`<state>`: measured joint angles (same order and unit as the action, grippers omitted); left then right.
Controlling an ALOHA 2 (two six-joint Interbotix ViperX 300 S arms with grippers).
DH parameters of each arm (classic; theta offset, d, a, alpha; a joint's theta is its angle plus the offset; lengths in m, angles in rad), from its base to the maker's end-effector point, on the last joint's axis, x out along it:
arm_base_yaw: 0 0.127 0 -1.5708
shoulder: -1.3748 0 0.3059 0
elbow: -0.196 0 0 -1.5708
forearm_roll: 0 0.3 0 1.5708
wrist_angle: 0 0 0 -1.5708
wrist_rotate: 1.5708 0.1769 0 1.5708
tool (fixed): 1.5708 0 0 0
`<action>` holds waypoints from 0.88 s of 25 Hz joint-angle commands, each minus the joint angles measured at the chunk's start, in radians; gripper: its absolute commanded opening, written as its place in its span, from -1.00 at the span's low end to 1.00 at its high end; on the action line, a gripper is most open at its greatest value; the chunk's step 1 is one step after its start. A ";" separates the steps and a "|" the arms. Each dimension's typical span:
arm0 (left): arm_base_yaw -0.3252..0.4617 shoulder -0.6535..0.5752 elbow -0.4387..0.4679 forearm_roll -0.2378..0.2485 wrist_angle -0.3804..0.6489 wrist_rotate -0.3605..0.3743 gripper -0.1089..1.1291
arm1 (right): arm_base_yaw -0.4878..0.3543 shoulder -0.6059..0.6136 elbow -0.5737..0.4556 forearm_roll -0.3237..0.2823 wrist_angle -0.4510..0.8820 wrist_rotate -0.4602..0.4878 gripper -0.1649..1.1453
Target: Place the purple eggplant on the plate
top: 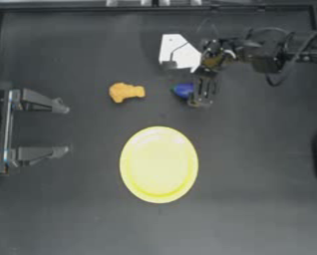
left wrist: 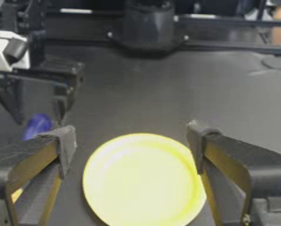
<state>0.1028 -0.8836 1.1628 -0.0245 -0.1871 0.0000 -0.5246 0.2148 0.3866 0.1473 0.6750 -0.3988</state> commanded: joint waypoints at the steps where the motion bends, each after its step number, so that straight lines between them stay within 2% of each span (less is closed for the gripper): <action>1: 0.005 0.012 -0.020 -0.002 -0.005 -0.002 0.84 | 0.002 -0.005 -0.029 0.034 -0.015 -0.025 0.75; 3: 0.005 0.011 -0.020 -0.002 -0.005 -0.002 0.84 | 0.002 -0.003 -0.032 0.041 -0.015 -0.031 0.72; 5: 0.005 0.011 -0.020 -0.003 -0.005 -0.002 0.84 | 0.002 -0.002 -0.032 0.037 -0.015 -0.034 0.60; 10: 0.005 0.011 -0.018 -0.002 -0.005 -0.003 0.84 | 0.002 0.003 -0.026 0.020 -0.009 -0.029 -0.08; 12: 0.005 0.011 -0.018 -0.003 -0.005 -0.003 0.84 | 0.002 0.002 -0.029 0.017 -0.005 -0.026 -0.26; 19: 0.005 0.011 -0.017 -0.005 -0.003 -0.003 0.84 | 0.017 -0.077 -0.063 0.021 0.075 -0.026 -0.27; 22: 0.005 0.011 -0.017 -0.005 0.000 -0.003 0.84 | 0.051 -0.127 -0.081 0.023 0.104 -0.025 -0.28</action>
<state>0.1058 -0.8836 1.1628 -0.0276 -0.1841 -0.0015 -0.4893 0.1473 0.3375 0.1657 0.7701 -0.4249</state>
